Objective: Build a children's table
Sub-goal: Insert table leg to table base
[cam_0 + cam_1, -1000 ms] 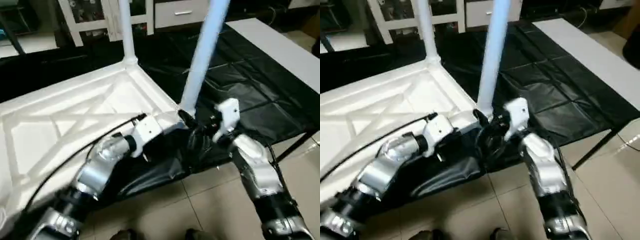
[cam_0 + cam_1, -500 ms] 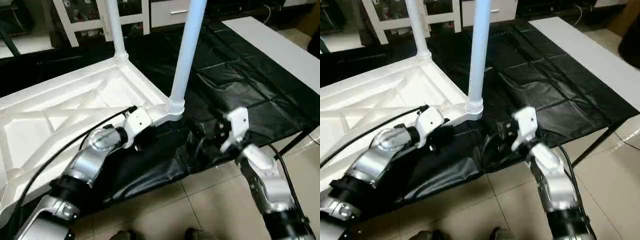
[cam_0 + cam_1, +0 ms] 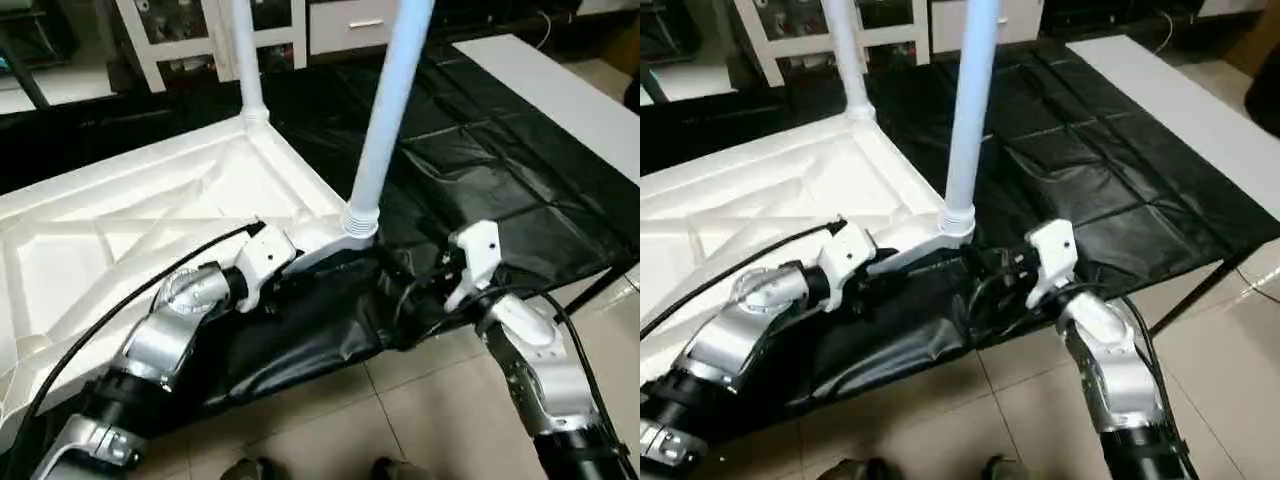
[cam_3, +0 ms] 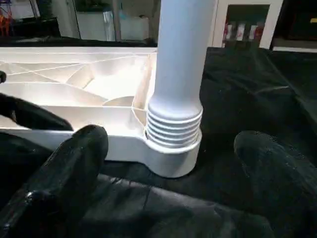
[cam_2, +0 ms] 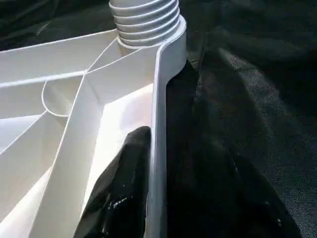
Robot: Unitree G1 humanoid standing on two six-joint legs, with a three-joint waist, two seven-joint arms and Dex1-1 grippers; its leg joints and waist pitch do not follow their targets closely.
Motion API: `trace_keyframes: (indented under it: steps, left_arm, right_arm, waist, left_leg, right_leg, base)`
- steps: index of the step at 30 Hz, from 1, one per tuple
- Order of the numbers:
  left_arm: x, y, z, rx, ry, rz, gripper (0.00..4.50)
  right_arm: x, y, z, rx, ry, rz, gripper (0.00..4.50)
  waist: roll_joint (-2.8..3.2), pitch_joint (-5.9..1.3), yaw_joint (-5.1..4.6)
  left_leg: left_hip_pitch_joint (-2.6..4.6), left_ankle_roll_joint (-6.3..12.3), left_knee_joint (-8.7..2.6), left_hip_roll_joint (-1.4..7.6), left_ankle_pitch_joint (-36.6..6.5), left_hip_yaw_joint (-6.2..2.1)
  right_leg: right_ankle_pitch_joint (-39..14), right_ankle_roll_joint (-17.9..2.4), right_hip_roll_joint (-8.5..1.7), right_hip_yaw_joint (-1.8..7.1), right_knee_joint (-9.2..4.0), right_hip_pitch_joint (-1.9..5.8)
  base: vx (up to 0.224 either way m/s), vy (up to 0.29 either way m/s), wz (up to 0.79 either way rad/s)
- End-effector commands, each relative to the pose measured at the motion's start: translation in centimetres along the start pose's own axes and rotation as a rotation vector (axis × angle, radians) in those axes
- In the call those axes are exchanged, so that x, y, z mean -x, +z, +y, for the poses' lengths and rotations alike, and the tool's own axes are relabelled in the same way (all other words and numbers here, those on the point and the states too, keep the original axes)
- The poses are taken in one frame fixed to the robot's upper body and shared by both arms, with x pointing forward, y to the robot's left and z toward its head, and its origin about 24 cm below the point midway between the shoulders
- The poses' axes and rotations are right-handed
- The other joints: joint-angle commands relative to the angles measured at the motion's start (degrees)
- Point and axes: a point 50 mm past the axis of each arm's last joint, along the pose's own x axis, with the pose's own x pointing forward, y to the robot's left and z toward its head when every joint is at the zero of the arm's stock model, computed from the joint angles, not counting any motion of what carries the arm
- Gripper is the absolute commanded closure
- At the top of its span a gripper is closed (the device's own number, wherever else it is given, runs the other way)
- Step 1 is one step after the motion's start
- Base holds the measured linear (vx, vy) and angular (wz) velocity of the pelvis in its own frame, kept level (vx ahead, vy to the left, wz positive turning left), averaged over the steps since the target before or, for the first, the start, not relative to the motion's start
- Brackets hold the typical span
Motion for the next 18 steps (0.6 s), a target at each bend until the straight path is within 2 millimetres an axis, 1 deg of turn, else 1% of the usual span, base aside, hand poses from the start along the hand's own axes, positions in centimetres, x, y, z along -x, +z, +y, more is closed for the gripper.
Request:
trace_keyframes:
  steps: [1,4,5,6,7,9,10,11,12,13,14,16,17,18]
  left_arm:
    - [-0.2,0.0,-0.5,-0.007,-0.023,0.008,2.7]
    - [-0.2,0.0,-0.5,-0.007,-0.023,0.008,2.7]
    - [-0.3,-0.3,-0.3,-0.017,-0.011,0.024,2.7]
    - [-0.3,-0.5,0.0,-0.023,-0.014,0.032,2.97]
    - [-0.2,-0.6,0.1,-0.032,-0.024,0.038,3.05]
    - [0.2,-1.0,0.1,-0.064,-0.082,0.054,3.05]
    - [0.4,-1.2,0.0,-0.073,-0.105,0.06,3.25]
    - [0.7,-1.5,-0.2,-0.078,-0.144,0.073,3.25]
    - [1.0,-1.8,-0.2,-0.087,-0.168,0.087,3.25]
    - [1.3,-2.1,-0.2,-0.095,-0.176,0.103,3.41]
    - [1.6,-2.4,-0.1,-0.102,-0.185,0.115,3.48]
    - [1.9,-2.6,0.1,-0.108,-0.185,0.123,3.57]
    - [2.3,-2.9,0.6,-0.125,-0.171,0.141,3.64]
    - [2.5,-3.0,0.8,-0.13,-0.168,0.147,3.72]
  right_arm:
    - [0.1,0.3,0.0,-0.001,0.006,-0.009,0.0]
    - [0.1,0.3,0.0,-0.001,0.006,-0.009,0.0]
    - [0.1,0.3,0.0,-0.002,0.007,-0.009,0.0]
    - [0.2,0.3,0.1,-0.002,0.008,-0.01,0.0]
    - [0.2,0.3,0.1,-0.002,0.009,-0.01,0.0]
    - [0.3,0.3,0.1,-0.003,0.01,-0.008,0.0]
    - [0.3,0.3,0.1,-0.003,0.011,-0.007,0.0]
    - [0.4,0.3,0.1,-0.003,0.012,-0.005,0.0]
    - [0.4,0.3,0.1,-0.003,0.012,-0.004,0.0]
    - [0.4,0.3,0.2,-0.003,0.013,-0.003,0.0]
    - [0.4,0.3,0.2,-0.004,0.012,-0.002,0.0]
    - [0.4,0.3,0.2,-0.004,0.012,-0.002,0.0]
    - [0.5,0.3,0.2,-0.005,0.01,-0.001,0.0]
    - [0.5,0.2,0.2,-0.006,0.01,-0.001,0.0]
  waist:
    - [0.01,-4.38,0.04]
    - [0.03,-4.46,0.05]
    - [0.08,-4.47,0.03]
    - [0.15,-4.47,0.01]
    - [0.12,-4.48,0.06]
    - [0.06,-4.51,0.14]
    - [0.12,-4.5,0.23]
    - [0.15,-4.52,0.11]
    - [0.2,-4.49,0.06]
    - [0.18,-4.56,-0.05]
    - [0.32,-4.54,-0.07]
    - [0.37,-4.53,-0.1]
    - [0.43,-4.56,-0.14]
    - [0.35,-4.47,-0.22]
  left_leg:
    - [1.69,5.49,-3.52,2.68,-9.6,-1.01]
    - [1.68,5.34,-3.46,2.67,-9.1,-1.05]
    - [1.65,5.47,-3.45,2.67,-8.8,-1.07]
    - [1.71,5.67,-3.39,2.61,-8.5,-1.04]
    - [1.74,5.75,-3.35,2.56,-8.5,-1.03]
    - [1.7,5.56,-3.41,2.54,-8.8,-1.08]
    - [1.78,5.54,-3.41,2.55,-8.9,-1.13]
    - [1.58,5.4,-3.49,2.54,-8.7,-1.23]
    - [1.74,5.24,-3.49,2.58,-8.9,-1.19]
    - [1.75,5.26,-3.43,2.55,-8.8,-1.12]
    - [1.75,5.27,-3.43,2.57,-8.8,-1.12]
    - [1.79,5.18,-3.45,2.57,-9.2,-1.09]
    - [1.82,5.02,-3.48,2.61,-9.5,-1.11]
    - [1.77,4.86,-3.52,2.57,-10.0,-1.11]
  right_leg:
    - [-4.2,-14.5,-2.17,1.68,-2.59,2.62]
    - [-3.8,-14.3,-2.16,1.67,-2.51,2.67]
    - [-3.2,-14.4,-2.13,1.64,-2.44,2.7]
    - [-2.6,-14.4,-2.03,1.62,-2.46,2.64]
    - [-2.6,-14.3,-2.02,1.63,-2.47,2.63]
    - [-3.2,-14.0,-2.11,1.65,-2.42,2.74]
    - [-3.5,-14.0,-2.19,1.65,-2.49,2.68]
    - [-3.3,-14.1,-2.22,1.62,-2.36,2.81]
    - [-3.3,-14.2,-2.14,1.6,-2.36,2.69]
    - [-2.9,-14.3,-2.11,1.63,-2.26,2.71]
    - [-2.6,-14.5,-2.16,1.64,-2.25,2.71]
    - [-3.0,-14.6,-2.16,1.64,-2.29,2.67]
    - [-3.3,-14.6,-2.14,1.62,-2.26,2.69]
    - [-3.9,-14.5,-2.15,1.63,-2.33,2.68]
  base:
    - [0.0,0.0,0.0]
    - [0.0,0.0,0.0]
    - [0.0,0.0,0.0]
    - [0.0,0.0,0.0]
    - [0.0,0.0,0.0]
    - [0.0,0.0,0.0]
    - [0.0,0.0,0.0]
    - [0.0,0.0,0.0]
    - [0.0,0.0,0.0]
    - [0.0,0.0,0.0]
    - [0.0,0.0,0.0]
    - [0.0,0.0,0.0]
    - [0.0,0.0,0.0]
    - [0.0,0.0,0.0]
